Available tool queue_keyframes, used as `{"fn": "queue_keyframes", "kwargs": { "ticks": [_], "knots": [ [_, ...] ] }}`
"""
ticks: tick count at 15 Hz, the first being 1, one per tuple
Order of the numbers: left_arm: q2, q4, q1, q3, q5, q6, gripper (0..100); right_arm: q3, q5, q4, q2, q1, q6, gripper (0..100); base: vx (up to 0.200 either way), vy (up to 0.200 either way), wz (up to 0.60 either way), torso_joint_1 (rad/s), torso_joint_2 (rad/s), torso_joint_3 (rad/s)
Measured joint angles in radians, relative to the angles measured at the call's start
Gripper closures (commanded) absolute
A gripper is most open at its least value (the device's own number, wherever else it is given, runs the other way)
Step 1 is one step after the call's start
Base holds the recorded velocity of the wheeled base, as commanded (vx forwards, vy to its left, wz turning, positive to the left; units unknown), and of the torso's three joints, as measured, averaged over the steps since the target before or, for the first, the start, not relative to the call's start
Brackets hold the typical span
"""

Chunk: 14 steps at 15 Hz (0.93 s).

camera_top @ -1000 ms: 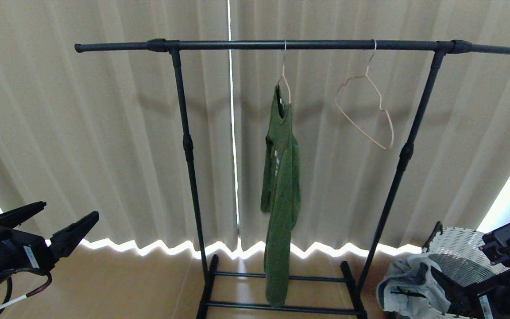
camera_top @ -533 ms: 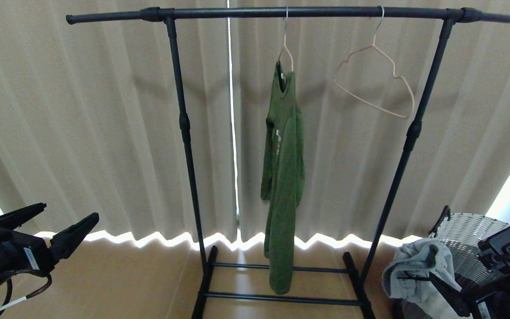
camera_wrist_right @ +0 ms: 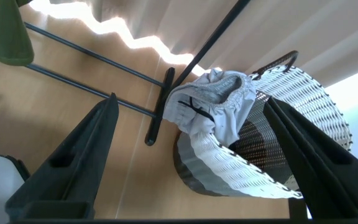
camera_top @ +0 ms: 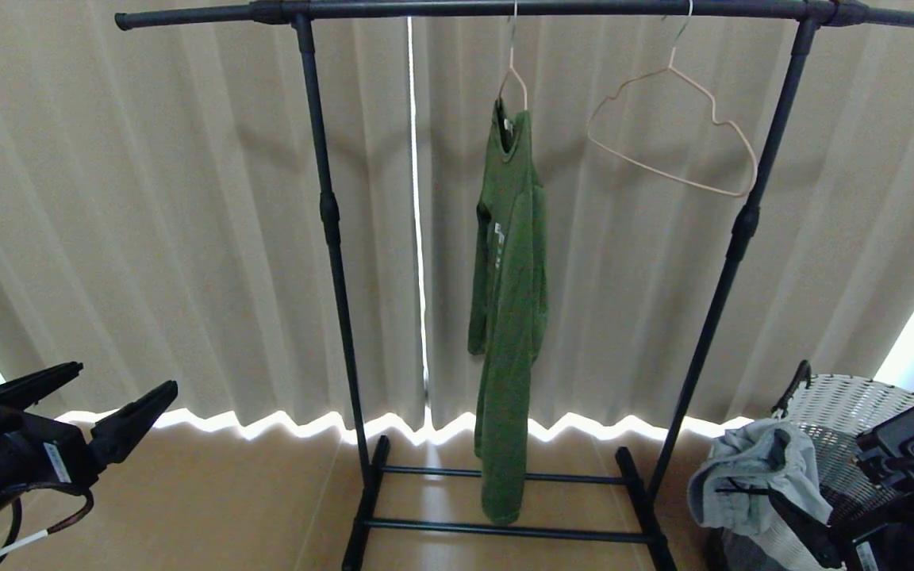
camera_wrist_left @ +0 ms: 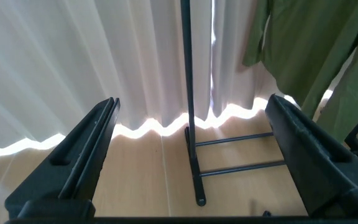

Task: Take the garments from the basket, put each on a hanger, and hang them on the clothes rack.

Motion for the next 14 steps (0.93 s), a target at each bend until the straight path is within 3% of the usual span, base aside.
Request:
{"fn": "queue_keyframes", "kwargs": {
  "ticks": [11,14],
  "knots": [
    [0.003,0.0,-0.001,-0.015,0.0,-0.006,0,0.001,0.0,0.001,0.001,0.0,0.0,0,0.0,0.0,0.0,0.0,0.0,0.0],
    [0.004,0.0,-0.001,-0.013,0.001,-0.006,0,0.001,0.0,0.002,0.001,0.0,0.0,0,0.0,-0.2,0.0,-0.002,0.0,0.002]
  ]
}}
